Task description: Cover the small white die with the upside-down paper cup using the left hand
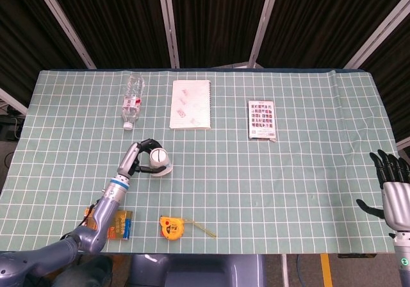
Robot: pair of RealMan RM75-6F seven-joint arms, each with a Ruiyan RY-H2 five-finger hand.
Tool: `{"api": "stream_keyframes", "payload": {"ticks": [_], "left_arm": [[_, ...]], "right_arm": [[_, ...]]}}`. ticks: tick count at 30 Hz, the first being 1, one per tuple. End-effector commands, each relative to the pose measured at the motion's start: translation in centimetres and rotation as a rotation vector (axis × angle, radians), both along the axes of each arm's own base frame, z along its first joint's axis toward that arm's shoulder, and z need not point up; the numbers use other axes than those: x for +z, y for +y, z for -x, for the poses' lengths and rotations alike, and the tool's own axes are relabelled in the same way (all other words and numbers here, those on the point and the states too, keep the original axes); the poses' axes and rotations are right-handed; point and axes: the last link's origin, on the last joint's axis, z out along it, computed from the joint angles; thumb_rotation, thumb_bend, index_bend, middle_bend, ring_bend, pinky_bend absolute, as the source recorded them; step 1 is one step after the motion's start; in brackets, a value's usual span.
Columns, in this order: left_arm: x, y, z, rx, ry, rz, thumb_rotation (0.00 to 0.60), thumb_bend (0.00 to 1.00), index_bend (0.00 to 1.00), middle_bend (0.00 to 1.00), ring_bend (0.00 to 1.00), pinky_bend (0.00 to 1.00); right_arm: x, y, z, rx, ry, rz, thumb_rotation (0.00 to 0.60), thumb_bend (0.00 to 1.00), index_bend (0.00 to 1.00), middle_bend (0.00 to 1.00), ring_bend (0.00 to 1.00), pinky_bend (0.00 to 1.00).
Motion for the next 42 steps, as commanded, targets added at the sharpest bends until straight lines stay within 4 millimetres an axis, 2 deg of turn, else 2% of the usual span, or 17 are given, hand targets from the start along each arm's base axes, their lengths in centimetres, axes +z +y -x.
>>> {"api": "stream_keyframes", "payload": {"ticks": [1, 3, 4, 5, 6, 8, 10, 14, 20, 24, 25, 26, 28, 30, 32, 37, 42], "left_arm": [[-0.5, 0.0, 0.1, 0.005, 0.005, 0.006, 0.6, 0.01, 0.46, 0.43, 0.39, 0.44], [-0.8, -0.1, 0.1, 0.001, 0.006, 0.016, 0.6, 0.01, 0.44, 0.42, 0.37, 0.43], [-0.9, -0.1, 0.1, -0.002, 0.006, 0.019, 0.6, 0.01, 0.42, 0.4, 0.34, 0.41], [-1.0, -0.2, 0.1, -0.008, 0.008, 0.024, 0.6, 0.01, 0.38, 0.35, 0.27, 0.37], [-1.1, -0.3, 0.1, -0.015, 0.01, 0.033, 0.6, 0.01, 0.33, 0.3, 0.2, 0.31], [-1.1, -0.4, 0.1, -0.029, 0.003, 0.042, 0.6, 0.0, 0.15, 0.09, 0.03, 0.09], [-0.9, -0.6, 0.2, -0.043, -0.004, 0.028, 0.6, 0.0, 0.04, 0.0, 0.0, 0.0], [-0.2, -1.0, 0.4, -0.065, -0.021, 0.045, 0.6, 0.0, 0.0, 0.0, 0.0, 0.0], [2.8, -1.7, 0.6, -0.12, -0.048, -0.021, 0.6, 0.0, 0.0, 0.0, 0.0, 0.0], [6.7, -2.8, 1.6, -0.177, 0.035, -0.125, 0.6, 0.0, 0.0, 0.0, 0.0, 0.0], [8.7, -3.1, 3.0, -0.197, 0.163, -0.191, 0.6, 0.0, 0.0, 0.0, 0.0, 0.0], [10.7, -4.2, 4.3, -0.208, 0.295, -0.257, 0.6, 0.0, 0.0, 0.0, 0.0, 0.0], [12.6, -5.5, 5.0, -0.192, 0.412, -0.303, 0.6, 0.0, 0.0, 0.0, 0.0, 0.0], [15.2, -7.8, 6.4, -0.152, 0.578, -0.355, 0.6, 0.0, 0.0, 0.0, 0.0, 0.0], [16.7, -9.9, 7.0, -0.109, 0.675, -0.361, 0.6, 0.0, 0.0, 0.0, 0.0, 0.0], [18.5, -13.5, 8.4, -0.029, 0.834, -0.332, 0.6, 0.0, 0.0, 0.0, 0.0, 0.0], [19.2, -14.8, 8.8, -0.001, 0.872, -0.345, 0.6, 0.0, 0.0, 0.0, 0.0, 0.0]], "right_arm": [[0.0, 0.0, 0.0, 0.001, -0.001, 0.0, 0.6, 0.0, 0.0, 0.0, 0.0, 0.0], [0.0, 0.1, 0.0, 0.001, -0.001, 0.0, 0.6, 0.0, 0.0, 0.0, 0.0, 0.0], [0.0, 0.1, 0.0, 0.001, -0.002, 0.0, 0.6, 0.0, 0.0, 0.0, 0.0, 0.0], [0.0, 0.1, 0.0, 0.001, -0.002, 0.0, 0.6, 0.0, 0.0, 0.0, 0.0, 0.0], [0.1, 0.1, 0.0, 0.001, -0.002, 0.001, 0.6, 0.0, 0.0, 0.0, 0.0, 0.0], [0.1, 0.1, 0.0, 0.001, -0.003, 0.002, 0.6, 0.0, 0.0, 0.0, 0.0, 0.0], [0.2, 0.1, 0.0, 0.001, -0.004, 0.003, 0.6, 0.0, 0.0, 0.0, 0.0, 0.0], [0.2, 0.1, -0.1, 0.005, -0.006, 0.001, 0.6, 0.0, 0.0, 0.0, 0.0, 0.0], [0.2, 0.4, -0.3, 0.017, -0.008, 0.001, 0.6, 0.0, 0.0, 0.0, 0.0, 0.0], [0.3, 0.5, -0.4, 0.024, -0.014, 0.001, 0.6, 0.0, 0.0, 0.0, 0.0, 0.0], [0.3, 0.5, -0.4, 0.025, -0.015, 0.002, 0.6, 0.0, 0.0, 0.0, 0.0, 0.0], [0.4, 0.5, -0.5, 0.029, -0.019, 0.002, 0.6, 0.0, 0.0, 0.0, 0.0, 0.0], [0.4, 0.6, -0.5, 0.034, -0.025, -0.001, 0.6, 0.0, 0.0, 0.0, 0.0, 0.0], [0.3, 0.6, -0.7, 0.042, -0.032, -0.011, 0.6, 0.0, 0.0, 0.0, 0.0, 0.0], [0.3, 0.7, -0.7, 0.047, -0.035, -0.015, 0.6, 0.0, 0.0, 0.0, 0.0, 0.0], [0.4, 0.7, -0.9, 0.059, -0.043, -0.016, 0.6, 0.0, 0.0, 0.0, 0.0, 0.0], [0.5, 0.7, -1.0, 0.066, -0.049, -0.019, 0.6, 0.0, 0.0, 0.0, 0.0, 0.0]]}}
